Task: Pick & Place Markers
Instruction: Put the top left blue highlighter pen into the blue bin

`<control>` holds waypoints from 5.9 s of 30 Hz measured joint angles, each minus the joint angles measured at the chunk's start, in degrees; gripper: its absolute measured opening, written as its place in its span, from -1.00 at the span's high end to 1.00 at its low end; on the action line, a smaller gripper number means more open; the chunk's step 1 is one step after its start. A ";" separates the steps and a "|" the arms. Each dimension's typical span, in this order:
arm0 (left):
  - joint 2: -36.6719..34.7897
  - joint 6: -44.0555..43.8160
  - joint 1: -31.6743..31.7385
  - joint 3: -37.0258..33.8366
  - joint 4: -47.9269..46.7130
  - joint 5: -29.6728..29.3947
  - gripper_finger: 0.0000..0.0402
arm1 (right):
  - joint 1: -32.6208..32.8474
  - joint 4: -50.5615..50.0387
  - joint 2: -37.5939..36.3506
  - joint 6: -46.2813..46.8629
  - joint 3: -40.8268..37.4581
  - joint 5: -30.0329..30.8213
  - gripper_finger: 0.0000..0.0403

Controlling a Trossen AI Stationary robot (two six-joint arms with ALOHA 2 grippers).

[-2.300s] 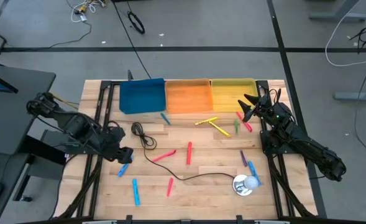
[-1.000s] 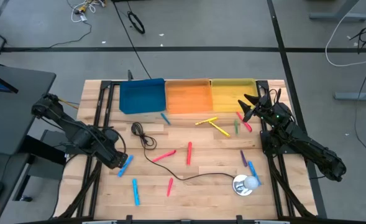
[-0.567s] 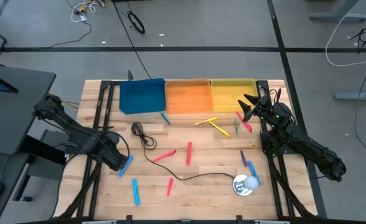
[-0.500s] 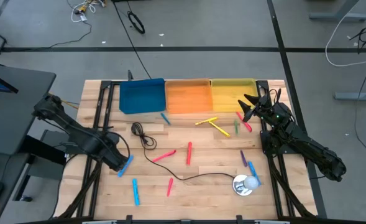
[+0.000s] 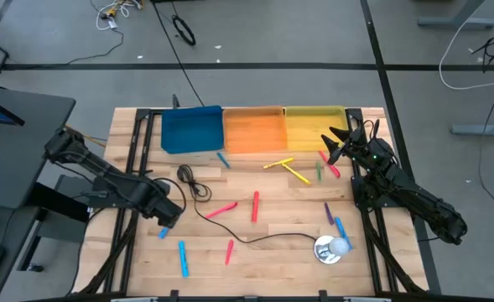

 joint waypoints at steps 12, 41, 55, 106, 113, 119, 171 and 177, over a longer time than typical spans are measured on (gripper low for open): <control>5.49 7.40 3.52 -2.65 6.26 -0.12 -0.64 | 0.00 0.01 0.02 0.00 0.00 0.02 -0.22; 14.68 11.38 3.88 -10.06 21.93 0.37 -0.64 | 0.00 0.01 0.02 0.00 0.00 0.02 -0.22; 16.94 13.54 4.26 -9.97 25.86 -0.68 -0.64 | 0.00 0.01 0.01 0.00 0.00 0.02 -0.22; 7.87 41.95 4.03 6.38 11.56 2.52 0.68 | 0.00 0.01 0.00 -0.02 0.00 0.00 -0.22; 4.92 46.50 4.55 12.59 4.11 2.87 0.68 | 0.00 0.01 0.01 0.00 0.00 0.02 -0.22; 3.83 52.44 4.65 17.76 -2.15 4.36 0.68 | 0.00 0.01 0.01 -0.01 0.00 0.02 -0.22; 17.35 105.09 47.06 34.05 -17.85 1.32 0.68 | 0.00 0.01 0.02 0.00 0.00 0.02 -0.22; 20.43 108.76 53.98 34.04 -17.85 -2.63 0.68 | 0.00 0.01 0.02 -0.02 0.00 0.02 -0.22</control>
